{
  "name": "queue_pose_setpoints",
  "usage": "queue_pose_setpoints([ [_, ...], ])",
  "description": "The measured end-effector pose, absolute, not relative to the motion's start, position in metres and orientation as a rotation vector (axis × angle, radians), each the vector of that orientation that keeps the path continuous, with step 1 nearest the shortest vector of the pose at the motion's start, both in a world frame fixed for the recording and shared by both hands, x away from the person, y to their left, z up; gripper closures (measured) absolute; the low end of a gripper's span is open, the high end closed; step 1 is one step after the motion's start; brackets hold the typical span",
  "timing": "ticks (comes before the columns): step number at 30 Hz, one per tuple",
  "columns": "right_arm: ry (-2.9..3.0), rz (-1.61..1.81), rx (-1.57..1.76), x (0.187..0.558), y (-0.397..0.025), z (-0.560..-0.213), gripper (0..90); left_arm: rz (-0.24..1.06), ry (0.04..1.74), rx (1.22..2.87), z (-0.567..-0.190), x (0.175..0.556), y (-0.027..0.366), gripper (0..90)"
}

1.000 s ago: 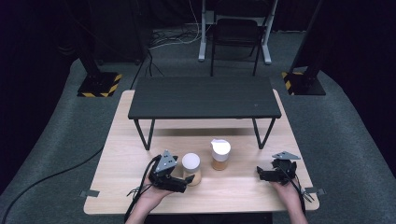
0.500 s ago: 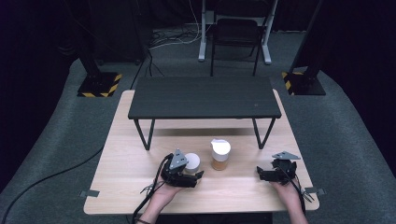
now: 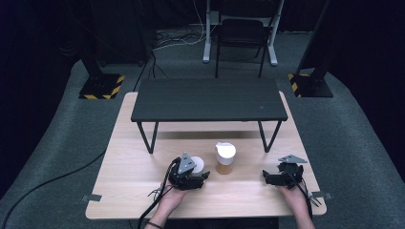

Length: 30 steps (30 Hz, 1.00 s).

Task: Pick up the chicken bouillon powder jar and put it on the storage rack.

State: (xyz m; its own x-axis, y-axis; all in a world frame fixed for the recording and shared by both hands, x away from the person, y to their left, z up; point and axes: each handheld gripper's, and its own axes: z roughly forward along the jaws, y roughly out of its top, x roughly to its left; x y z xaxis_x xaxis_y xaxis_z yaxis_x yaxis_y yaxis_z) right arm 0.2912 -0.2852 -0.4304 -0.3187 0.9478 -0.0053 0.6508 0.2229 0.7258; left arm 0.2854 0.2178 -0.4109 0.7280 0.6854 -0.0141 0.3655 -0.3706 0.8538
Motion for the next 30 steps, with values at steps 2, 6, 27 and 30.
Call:
queue_pose_setpoints([
  [2,2.051,0.878,1.472,0.291,-0.285,-0.43,0.0,0.434,0.799,1.997,-0.41,0.284,0.218,33.8],
  [6,2.051,0.877,1.471,0.291,-0.285,-0.43,0.0,0.426,0.796,1.979,-0.408,0.281,0.224,33.9],
  [27,2.051,0.877,1.471,0.291,-0.285,-0.43,0.0,0.444,0.765,1.931,-0.351,0.276,0.25,33.9],
  [30,2.051,0.877,1.471,0.291,-0.285,-0.43,0.0,0.46,0.763,1.931,-0.341,0.278,0.251,34.0],
])
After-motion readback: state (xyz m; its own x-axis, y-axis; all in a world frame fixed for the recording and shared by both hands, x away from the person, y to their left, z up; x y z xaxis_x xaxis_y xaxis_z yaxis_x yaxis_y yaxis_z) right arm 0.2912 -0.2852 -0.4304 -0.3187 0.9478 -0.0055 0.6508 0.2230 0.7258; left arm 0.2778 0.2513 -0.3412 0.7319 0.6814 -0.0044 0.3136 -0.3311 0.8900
